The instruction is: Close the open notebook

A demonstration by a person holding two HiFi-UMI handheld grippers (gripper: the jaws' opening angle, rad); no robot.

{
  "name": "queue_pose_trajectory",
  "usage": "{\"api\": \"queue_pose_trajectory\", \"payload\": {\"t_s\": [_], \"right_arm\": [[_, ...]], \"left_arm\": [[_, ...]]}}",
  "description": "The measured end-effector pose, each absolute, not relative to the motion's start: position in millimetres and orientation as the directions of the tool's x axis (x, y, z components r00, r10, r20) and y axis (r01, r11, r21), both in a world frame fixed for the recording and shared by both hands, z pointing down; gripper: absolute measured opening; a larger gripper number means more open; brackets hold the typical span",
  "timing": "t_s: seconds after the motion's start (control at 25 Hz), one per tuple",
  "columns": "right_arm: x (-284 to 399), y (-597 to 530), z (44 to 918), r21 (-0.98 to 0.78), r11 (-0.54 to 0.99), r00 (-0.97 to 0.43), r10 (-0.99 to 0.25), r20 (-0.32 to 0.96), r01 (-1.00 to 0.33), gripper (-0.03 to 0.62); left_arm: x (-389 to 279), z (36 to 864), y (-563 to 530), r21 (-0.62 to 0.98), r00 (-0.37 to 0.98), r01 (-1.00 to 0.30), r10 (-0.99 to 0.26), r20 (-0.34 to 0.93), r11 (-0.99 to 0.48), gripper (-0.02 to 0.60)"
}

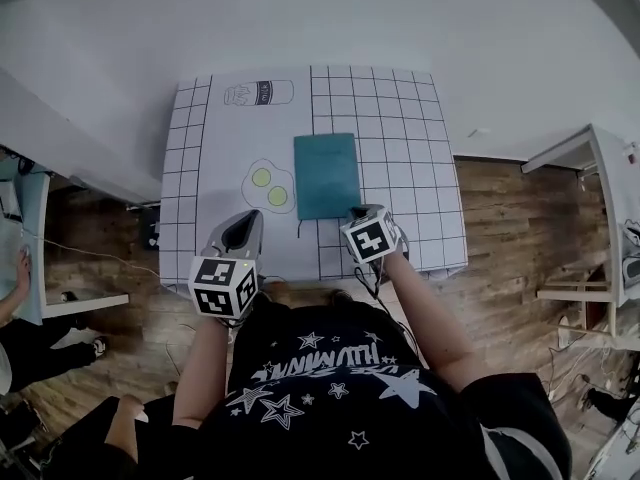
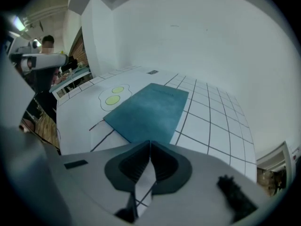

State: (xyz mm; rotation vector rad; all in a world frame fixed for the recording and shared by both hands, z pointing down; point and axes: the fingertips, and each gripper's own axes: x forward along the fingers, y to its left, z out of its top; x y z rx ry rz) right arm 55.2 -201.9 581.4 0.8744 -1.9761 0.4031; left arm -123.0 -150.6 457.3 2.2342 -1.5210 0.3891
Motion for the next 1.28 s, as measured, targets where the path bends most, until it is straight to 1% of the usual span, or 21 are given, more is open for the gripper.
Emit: {"api": "queue_pose_trajectory", "payload": {"t_s": [0.12,0.28,0.48,0.6,0.72,0.84,1.08,1.28], "right_arm": [[51,-192,573,0.047,0.768,-0.421,-0.4,0.814,-0.639,0.018],[40,-182,545,-0.023,0.84,-0.575,-0.351,0.739,-0.542,0.018],[48,-170,515,-0.046,0.895,-0.679,-0.303,0.669,-0.445,0.018],[47,-159,501,-0.073,0.924,-0.736,-0.249,0.63,-0.375,0.018],[43,-147,491,-0.089,0.949,-0.77,-0.189,0.61,-0.303,0.018],[39,-131,487,-0.094,0.958,-0.79,-0.164,0.591,-0.27,0.018],[27,-86,484,-0.129,0.975,-0.814,-0.075,0.577,-0.181,0.018],[17,-39,471,-0.131,0.983,-0.825,-0.033,0.565,-0.129,0.018]], "left_arm": [[-110,448,-145,0.204,0.329,-0.942,-0.845,0.421,-0.266,0.009],[-90,443,-132,0.172,0.26,-0.963,-0.874,0.41,-0.206,0.009],[-73,449,-102,0.183,0.148,-0.98,-0.896,0.418,-0.076,0.009],[-65,448,-79,0.2,0.083,-0.98,-0.904,0.419,0.002,0.009],[-53,437,-57,0.197,0.057,-0.98,-0.915,0.399,0.024,0.009],[-48,435,-31,0.158,0.031,-0.987,-0.919,0.394,0.034,0.009],[-52,431,24,0.167,-0.047,-0.979,-0.927,0.371,0.117,0.009],[-53,425,85,0.184,-0.113,-0.965,-0.927,0.356,0.189,0.008]]}}
